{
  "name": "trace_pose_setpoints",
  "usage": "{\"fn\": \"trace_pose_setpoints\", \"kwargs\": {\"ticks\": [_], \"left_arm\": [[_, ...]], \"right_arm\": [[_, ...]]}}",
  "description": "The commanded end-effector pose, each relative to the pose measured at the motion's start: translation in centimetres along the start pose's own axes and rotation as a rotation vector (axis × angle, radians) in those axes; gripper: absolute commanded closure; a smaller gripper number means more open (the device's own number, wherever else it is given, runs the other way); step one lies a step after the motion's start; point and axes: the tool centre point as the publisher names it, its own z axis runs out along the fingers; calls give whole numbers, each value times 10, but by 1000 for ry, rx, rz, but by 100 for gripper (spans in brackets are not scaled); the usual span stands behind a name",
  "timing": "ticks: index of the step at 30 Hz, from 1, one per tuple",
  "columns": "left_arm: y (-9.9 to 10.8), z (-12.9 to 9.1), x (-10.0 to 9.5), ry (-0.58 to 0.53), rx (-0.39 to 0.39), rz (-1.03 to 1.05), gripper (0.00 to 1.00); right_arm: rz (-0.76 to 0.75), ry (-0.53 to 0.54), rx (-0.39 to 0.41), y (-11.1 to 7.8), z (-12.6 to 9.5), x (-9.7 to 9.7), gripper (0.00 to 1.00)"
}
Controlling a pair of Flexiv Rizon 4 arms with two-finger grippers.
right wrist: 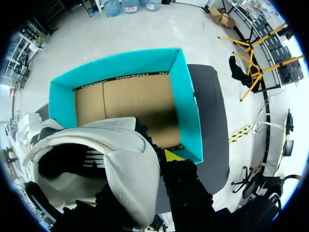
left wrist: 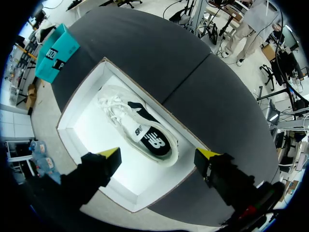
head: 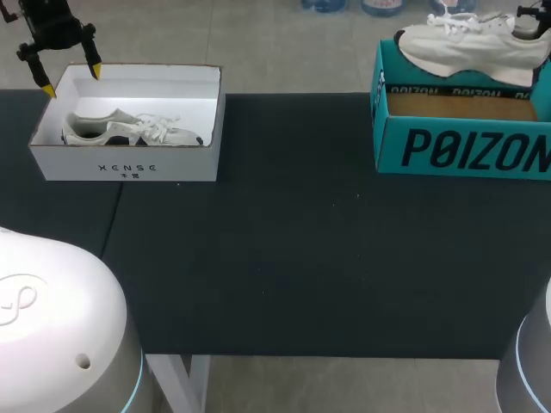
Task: Take the shoe out of the shoebox, open the shoe tongue, remove and reinsert the insole, then place the shoe into the shoebox
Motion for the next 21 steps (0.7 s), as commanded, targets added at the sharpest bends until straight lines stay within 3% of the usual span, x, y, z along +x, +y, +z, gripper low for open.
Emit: {"fn": "trace_pose_setpoints", "kwargs": {"ticks": [1,14,21], "left_arm": [[1,0,0,1,1,1,0],[1,0,0,1,1,1,0],[1,0,0,1,1,1,0]], "right_arm": [[8,-21,-222,-50,-21,17,100],[-22,-12,-183,-139,-10,66,100],[-23,-14,-173,-178,-6,87,100]]}}
